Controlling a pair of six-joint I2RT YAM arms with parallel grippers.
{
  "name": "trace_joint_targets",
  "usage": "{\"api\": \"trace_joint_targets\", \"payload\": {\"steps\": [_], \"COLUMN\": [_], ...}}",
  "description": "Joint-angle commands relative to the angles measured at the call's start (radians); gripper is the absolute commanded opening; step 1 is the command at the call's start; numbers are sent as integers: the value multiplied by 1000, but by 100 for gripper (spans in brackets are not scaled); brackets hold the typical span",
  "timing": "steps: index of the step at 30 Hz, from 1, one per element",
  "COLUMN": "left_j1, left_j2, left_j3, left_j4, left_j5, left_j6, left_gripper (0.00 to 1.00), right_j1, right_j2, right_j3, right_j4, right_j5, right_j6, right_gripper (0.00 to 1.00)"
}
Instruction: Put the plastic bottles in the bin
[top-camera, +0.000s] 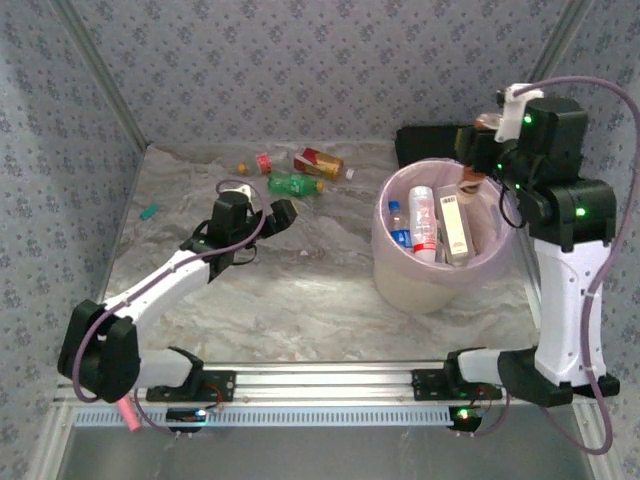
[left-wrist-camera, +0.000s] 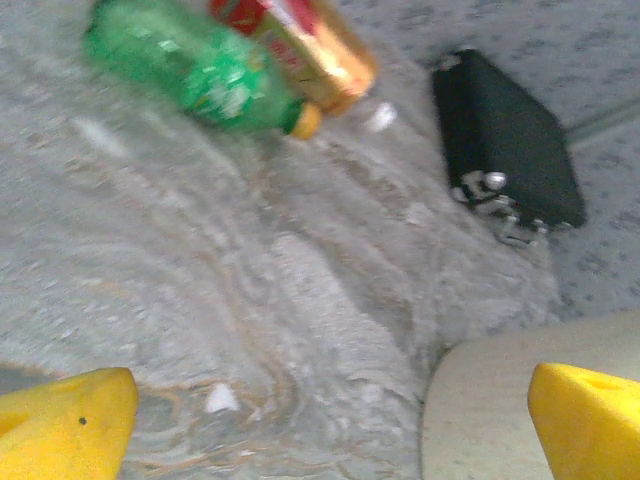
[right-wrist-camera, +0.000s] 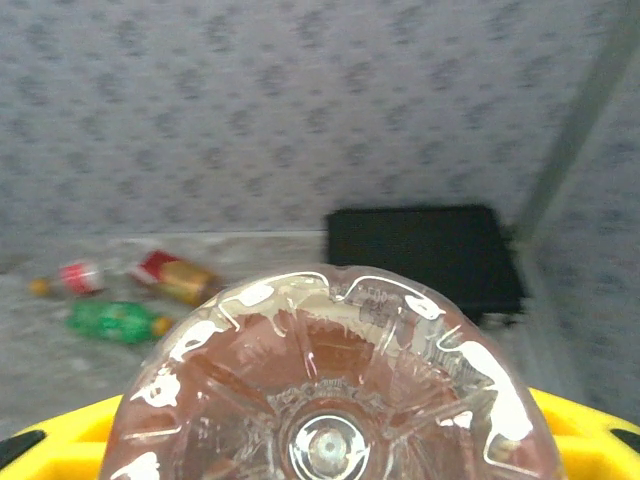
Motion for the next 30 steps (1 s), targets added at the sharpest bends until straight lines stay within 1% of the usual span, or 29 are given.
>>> {"api": "trace_joint_targets", "payload": {"steps": [1, 5, 9, 16, 26, 28, 29, 30], "left_j1": [3, 6, 6, 8, 8, 10, 10, 10], "left_j2": [8, 14, 21, 22, 27, 28, 31, 31], "left_j3": [44, 40, 38, 35, 33, 31, 31, 33], "left_j4": [-28, -24, -17, -17, -11, -7, -7, -7], "left_j5": [-17, -20, -20, -14, -14, -14, -14, -11], "left_j6": [-59, -64, -77, -74, -80, -82, -82, -82], "left_gripper": [99, 98, 98, 96, 96, 96, 96, 95], "right_j1": [-43, -94, -106, -129, -137, -137, -136, -135], "right_j2": [15, 9, 3, 24, 33, 31, 35, 40], "right_j3": [-41, -121, -230, -360, -494, -510, -498, -475], "right_j4": [-58, -42, -3, 5, 7, 9, 3, -9], "right_j5": [134, 129, 84, -10, -29, -38, -41, -41], "right_j6": [-111, -165, -182, -145, -115, -102, -96, -94], "right_gripper": [35, 33, 31, 30, 32, 34, 38, 45]}}
